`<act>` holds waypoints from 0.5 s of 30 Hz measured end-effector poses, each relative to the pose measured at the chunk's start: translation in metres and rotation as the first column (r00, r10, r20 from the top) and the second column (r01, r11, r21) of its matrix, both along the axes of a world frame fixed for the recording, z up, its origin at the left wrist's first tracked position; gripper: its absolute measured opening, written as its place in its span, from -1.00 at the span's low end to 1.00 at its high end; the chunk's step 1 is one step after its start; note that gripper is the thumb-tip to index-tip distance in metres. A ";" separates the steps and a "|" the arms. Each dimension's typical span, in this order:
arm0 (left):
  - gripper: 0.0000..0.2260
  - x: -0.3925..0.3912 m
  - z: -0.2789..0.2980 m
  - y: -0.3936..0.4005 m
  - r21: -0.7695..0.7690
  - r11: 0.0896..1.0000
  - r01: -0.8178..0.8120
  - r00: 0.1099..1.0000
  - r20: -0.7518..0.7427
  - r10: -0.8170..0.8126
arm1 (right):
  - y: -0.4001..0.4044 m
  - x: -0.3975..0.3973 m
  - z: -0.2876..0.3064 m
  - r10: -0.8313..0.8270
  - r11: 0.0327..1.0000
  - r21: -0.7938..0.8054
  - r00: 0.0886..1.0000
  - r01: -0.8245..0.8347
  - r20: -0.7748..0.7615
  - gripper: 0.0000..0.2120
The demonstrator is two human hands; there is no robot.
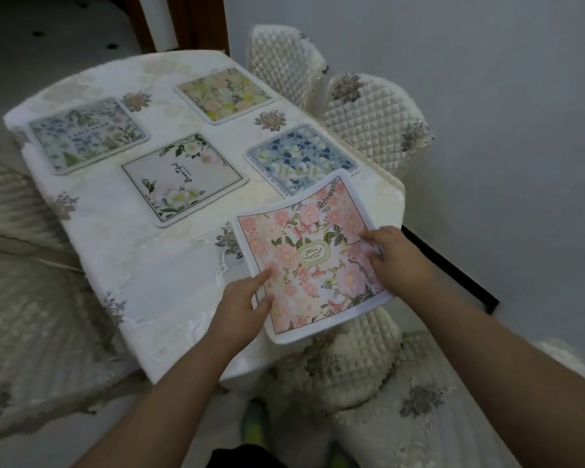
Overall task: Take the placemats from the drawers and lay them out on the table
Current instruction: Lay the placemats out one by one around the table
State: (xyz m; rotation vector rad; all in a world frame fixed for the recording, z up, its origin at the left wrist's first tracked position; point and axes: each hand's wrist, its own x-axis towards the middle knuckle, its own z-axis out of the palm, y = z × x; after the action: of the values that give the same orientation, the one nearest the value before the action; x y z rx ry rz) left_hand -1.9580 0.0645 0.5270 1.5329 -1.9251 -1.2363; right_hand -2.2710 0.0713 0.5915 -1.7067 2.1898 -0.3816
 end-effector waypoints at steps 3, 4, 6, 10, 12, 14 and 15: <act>-0.51 -0.011 -0.027 -0.001 -0.072 0.997 -0.019 0.982 0.184 0.032 | -0.028 -0.009 -0.021 0.103 0.994 0.040 0.993 -0.101 -0.050 -0.52; -0.52 -0.015 -0.032 0.000 -0.101 0.994 -0.032 0.970 0.238 0.055 | -0.035 -0.010 -0.027 0.132 0.990 0.063 0.988 -0.127 -0.078 -0.49; -0.54 -0.022 -0.045 0.003 -0.182 0.982 -0.039 0.944 0.317 0.096 | -0.050 -0.013 -0.046 0.223 0.970 0.135 0.963 -0.204 -0.153 -0.43; -0.58 -0.028 -0.074 0.004 -0.240 0.971 -0.021 0.890 0.438 0.128 | -0.068 -0.020 -0.091 0.284 0.943 0.227 0.944 -0.244 -0.166 -0.30; -0.64 -0.028 -0.085 0.003 -0.306 0.952 -0.022 0.865 0.472 0.172 | -0.075 -0.027 -0.118 0.277 0.943 0.225 0.954 -0.247 -0.116 -0.25; -0.68 -0.025 -0.092 0.001 -0.398 0.917 0.022 0.834 0.513 0.203 | -0.080 -0.035 -0.142 0.236 0.953 0.210 0.969 -0.217 -0.071 -0.21; -0.71 -0.023 -0.094 -0.002 -0.443 0.895 0.042 0.822 0.524 0.221 | -0.083 -0.039 -0.151 0.227 0.954 0.214 0.972 -0.209 -0.062 -0.22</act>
State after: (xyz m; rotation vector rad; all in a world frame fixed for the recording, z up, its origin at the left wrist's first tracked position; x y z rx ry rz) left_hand -1.9814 0.0621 0.4325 1.8300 -2.2360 -0.2499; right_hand -2.3096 -0.0117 0.4409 -1.8514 1.9889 -0.0237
